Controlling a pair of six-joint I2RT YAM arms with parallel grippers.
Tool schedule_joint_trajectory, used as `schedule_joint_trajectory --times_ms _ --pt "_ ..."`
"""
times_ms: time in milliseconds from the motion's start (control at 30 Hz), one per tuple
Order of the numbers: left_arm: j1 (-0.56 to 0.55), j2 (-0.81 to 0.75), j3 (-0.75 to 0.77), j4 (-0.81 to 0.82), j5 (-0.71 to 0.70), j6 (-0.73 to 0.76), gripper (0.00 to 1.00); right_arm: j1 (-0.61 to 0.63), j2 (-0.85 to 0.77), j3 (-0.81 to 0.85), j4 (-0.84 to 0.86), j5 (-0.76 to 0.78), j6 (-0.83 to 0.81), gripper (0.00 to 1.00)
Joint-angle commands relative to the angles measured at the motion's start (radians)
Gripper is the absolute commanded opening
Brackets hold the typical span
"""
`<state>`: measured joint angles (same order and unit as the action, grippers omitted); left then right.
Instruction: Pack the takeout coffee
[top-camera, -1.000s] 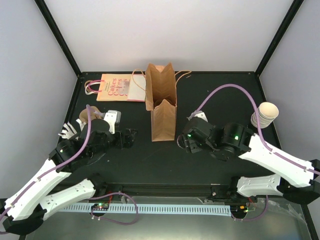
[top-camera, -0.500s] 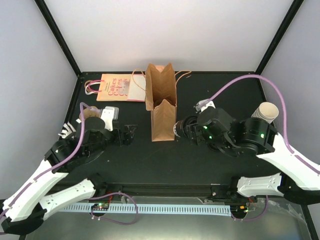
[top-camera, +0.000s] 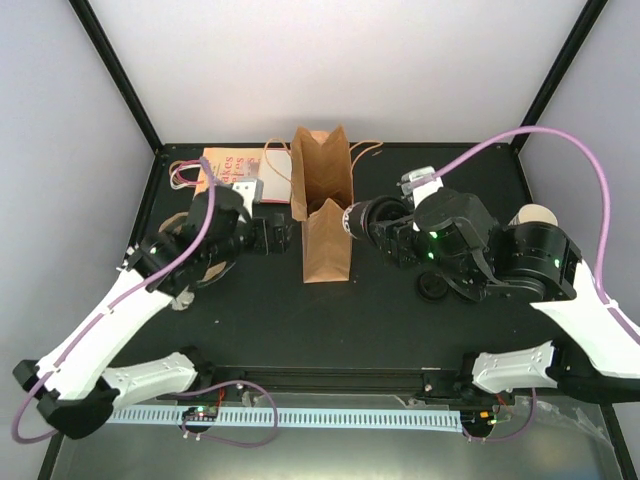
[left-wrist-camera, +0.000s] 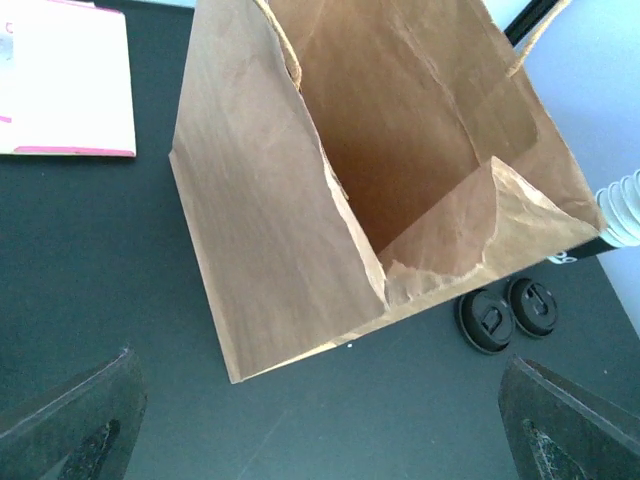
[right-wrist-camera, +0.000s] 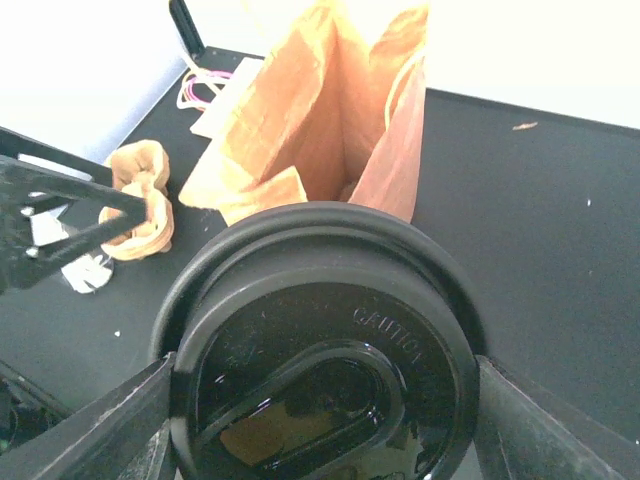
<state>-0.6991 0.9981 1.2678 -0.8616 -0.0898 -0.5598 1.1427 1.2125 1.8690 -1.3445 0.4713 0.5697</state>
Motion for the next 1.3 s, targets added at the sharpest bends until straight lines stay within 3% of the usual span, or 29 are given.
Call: schedule_joint_trajectory --times_ms 0,333,567,767,833,967,1267 --pt "0.046 0.114 0.121 0.029 0.044 0.019 0.99 -0.006 0.03 0.065 0.066 0.071 -0.065 0.75" --pt "0.085 0.431 0.412 -0.114 -0.039 -0.03 0.93 -0.009 0.062 0.08 0.13 0.111 -0.118 0.74" --pt "0.086 0.545 0.535 -0.255 -0.245 -0.12 0.8 -0.012 0.058 0.092 0.153 0.126 -0.146 0.74" --pt "0.085 0.572 0.544 -0.246 -0.225 -0.125 0.56 -0.011 0.052 0.087 0.155 0.131 -0.156 0.74" --pt "0.085 0.574 0.544 -0.244 -0.226 -0.12 0.42 -0.012 0.049 0.085 0.155 0.132 -0.162 0.73" --pt "0.086 0.57 0.544 -0.243 -0.215 -0.082 0.04 -0.011 0.042 0.085 0.158 0.131 -0.177 0.73" --pt "0.085 0.511 0.534 -0.288 -0.105 0.034 0.02 -0.011 0.01 0.096 0.185 0.098 -0.209 0.72"
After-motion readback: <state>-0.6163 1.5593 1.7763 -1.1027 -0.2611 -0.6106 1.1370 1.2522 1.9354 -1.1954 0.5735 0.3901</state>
